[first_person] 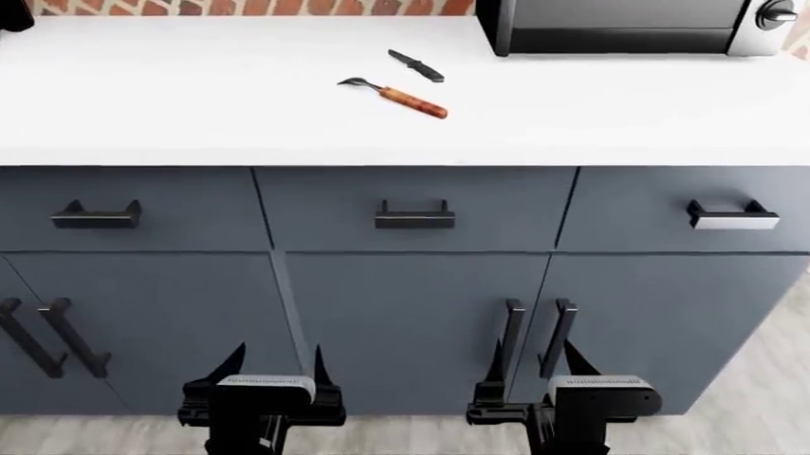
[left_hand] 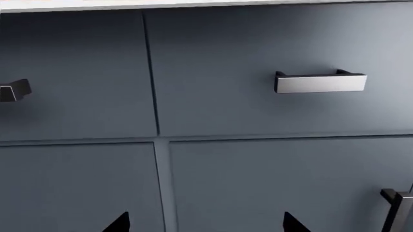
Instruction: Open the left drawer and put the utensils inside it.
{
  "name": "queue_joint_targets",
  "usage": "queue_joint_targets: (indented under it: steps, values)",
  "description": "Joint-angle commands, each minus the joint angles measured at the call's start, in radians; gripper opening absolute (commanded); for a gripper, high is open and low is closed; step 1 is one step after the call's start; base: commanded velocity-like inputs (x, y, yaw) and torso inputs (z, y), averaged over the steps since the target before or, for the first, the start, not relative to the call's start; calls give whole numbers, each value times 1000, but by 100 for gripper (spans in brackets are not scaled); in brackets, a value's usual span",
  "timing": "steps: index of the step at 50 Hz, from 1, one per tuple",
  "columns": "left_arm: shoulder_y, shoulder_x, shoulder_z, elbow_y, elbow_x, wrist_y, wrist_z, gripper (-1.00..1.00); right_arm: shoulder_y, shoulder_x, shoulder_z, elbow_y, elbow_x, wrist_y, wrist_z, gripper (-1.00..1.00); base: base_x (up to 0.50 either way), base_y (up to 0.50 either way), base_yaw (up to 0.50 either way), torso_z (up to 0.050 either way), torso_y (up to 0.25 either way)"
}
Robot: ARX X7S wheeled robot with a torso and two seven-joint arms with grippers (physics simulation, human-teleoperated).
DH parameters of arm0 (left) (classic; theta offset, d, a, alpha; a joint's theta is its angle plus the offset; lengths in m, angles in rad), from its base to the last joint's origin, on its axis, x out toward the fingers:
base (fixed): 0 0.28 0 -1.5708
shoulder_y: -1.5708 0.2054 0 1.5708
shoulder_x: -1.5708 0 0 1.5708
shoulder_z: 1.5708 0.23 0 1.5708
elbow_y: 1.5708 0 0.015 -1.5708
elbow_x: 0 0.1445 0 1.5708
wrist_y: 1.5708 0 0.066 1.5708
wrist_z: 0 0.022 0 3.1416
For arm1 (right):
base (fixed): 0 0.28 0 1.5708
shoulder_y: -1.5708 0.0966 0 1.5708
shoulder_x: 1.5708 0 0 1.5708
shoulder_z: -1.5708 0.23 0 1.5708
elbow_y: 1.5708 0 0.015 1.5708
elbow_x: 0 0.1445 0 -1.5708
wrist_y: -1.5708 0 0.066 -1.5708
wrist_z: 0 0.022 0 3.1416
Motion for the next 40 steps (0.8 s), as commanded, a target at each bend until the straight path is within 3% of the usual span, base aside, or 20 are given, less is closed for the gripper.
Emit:
queue_joint_targets:
  steps: [1,6,9,13,15,17,20,28,36,40]
  values:
    - [-2,-6,7,0,-6,-3,-9,100,1,6,-8,0,4,-1,8,100,0,0,0,0,0]
    - [22,-2,-20,23,20,58,-66,100,2,8,-11,2,2,-6,15,100,0,0,0,0,0]
    - [130,35,-195,129,77,203,-305,100,2,9,-13,3,-1,-8,21,100,0,0,0,0,0]
    - [282,143,-444,176,87,533,-598,100,3,10,-15,3,-2,-8,28,100,0,0,0,0,0]
    - [343,152,-489,152,107,677,-822,100,4,10,-14,4,-3,-7,34,100,0,0,0,0,0]
    - [388,150,-514,163,175,702,-995,100,4,10,-14,4,-4,-8,38,100,0,0,0,0,0]
    - [429,146,-527,197,249,686,-1137,100,3,11,-15,2,-6,-13,43,100,0,0,0,0,0]
    - [438,116,-500,187,267,699,-1201,100,-14,-15,27,-44,29,-126,85,100,0,0,0,0,0]
    - [430,97,-475,170,247,684,-1201,100,-222,27,19,-607,69,-135,123,100,0,0,0,0,0]
    - [431,93,-468,170,245,682,-1204,100,-245,35,12,-657,86,-144,122,100,0,0,0,0,0]
